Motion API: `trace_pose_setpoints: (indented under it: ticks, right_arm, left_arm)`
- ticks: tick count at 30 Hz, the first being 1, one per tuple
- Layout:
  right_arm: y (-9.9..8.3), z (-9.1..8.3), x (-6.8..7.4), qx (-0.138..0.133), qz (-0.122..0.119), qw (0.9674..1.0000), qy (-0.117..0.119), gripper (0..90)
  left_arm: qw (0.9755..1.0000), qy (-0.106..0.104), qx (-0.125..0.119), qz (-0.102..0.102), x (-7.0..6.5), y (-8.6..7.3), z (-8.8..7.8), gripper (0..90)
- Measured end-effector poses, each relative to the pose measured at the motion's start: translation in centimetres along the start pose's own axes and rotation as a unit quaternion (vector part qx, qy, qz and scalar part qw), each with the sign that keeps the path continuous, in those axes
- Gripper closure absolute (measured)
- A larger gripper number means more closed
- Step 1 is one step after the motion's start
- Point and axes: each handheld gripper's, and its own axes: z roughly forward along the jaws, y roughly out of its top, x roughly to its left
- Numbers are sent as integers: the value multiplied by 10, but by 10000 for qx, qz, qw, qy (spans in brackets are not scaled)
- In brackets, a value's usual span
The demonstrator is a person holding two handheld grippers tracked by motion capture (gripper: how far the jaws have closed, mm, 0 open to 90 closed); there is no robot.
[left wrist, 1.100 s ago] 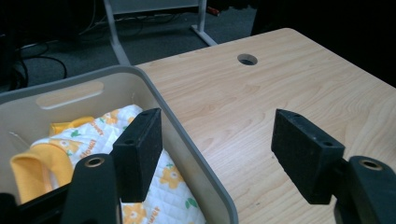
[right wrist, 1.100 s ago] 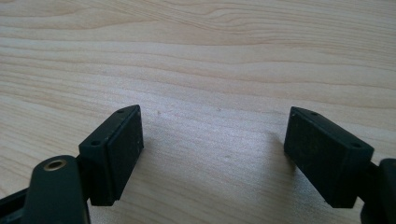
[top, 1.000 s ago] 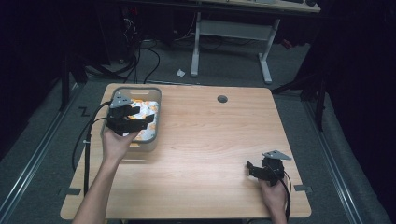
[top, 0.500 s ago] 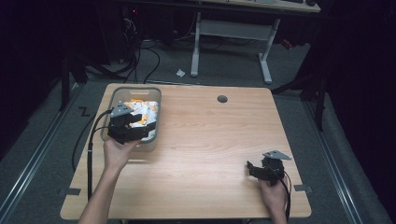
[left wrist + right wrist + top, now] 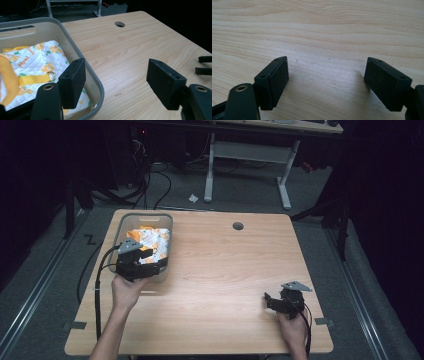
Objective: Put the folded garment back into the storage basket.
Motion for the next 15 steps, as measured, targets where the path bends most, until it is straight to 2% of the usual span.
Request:
trace_pose_setpoints:
  ticks: [10,15]
  right_arm:
    - [0,0,0,1,-1,10000,0,200]
    - [0,0,0,0,1,10000,-1,200]
  left_arm:
    - [10000,-81,-40,-2,-7,-9,2,327]
    - [9998,-136,88,92,-12,-16,6,328]
